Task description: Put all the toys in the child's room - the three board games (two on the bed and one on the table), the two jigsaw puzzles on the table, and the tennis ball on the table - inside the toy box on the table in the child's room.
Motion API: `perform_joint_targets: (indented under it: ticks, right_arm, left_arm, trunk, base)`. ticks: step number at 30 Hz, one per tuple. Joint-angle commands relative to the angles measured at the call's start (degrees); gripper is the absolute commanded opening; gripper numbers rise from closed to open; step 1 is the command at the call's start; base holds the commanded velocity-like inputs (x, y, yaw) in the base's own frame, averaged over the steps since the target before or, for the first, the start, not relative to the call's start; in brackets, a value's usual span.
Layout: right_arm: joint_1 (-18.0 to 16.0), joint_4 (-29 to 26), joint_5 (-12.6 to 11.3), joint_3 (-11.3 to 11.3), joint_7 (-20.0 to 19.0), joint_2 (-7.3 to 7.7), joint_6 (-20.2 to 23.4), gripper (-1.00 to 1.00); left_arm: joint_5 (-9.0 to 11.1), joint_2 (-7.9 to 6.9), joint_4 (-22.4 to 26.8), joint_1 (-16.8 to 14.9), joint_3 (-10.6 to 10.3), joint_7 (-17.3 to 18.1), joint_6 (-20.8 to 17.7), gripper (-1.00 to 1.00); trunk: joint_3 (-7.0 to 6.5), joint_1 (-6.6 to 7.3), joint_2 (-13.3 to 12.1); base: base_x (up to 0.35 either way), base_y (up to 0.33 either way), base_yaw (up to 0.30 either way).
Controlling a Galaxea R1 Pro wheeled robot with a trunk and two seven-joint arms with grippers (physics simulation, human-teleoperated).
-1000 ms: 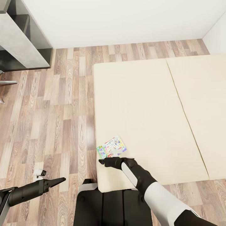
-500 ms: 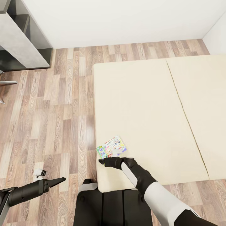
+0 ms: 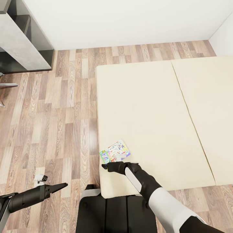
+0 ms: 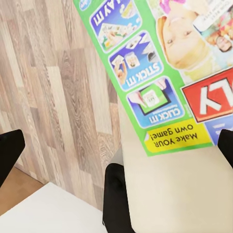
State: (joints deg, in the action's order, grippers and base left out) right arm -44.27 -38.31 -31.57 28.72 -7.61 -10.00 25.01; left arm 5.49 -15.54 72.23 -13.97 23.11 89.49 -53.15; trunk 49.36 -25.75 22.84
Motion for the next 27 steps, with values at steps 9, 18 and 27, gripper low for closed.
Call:
perform_joint_targets:
  ticks: [9, 18, 27]
  right_arm:
    - [-0.2, -1.3, -0.1, 0.0, 0.5, 0.0, 0.7, 1.0]
    - [-1.6, -5.9, -0.1, 0.0, 5.2, 0.0, 10.2, 1.0]
    - [-2.1, -14.2, -0.9, 0.0, 13.9, 0.0, 18.7, 1.0]
  left_arm:
    - [0.0, -0.01, 0.0, 0.0, 0.0, 0.3, -0.6, 1.0]
    - [0.0, -0.01, 0.0, 0.0, 0.0, 0.5, -0.5, 1.0]
    - [0.0, -0.01, 0.0, 0.0, 0.0, 0.5, -0.5, 1.0]
  trunk:
    - [0.06, -0.03, 0.1]
    - [0.06, -0.03, 0.1]
    - [0.06, -0.03, 0.1]
  base:
    - [0.0, 0.0, 0.0]
    - [0.0, 0.0, 0.0]
    - [0.0, 0.0, 0.0]
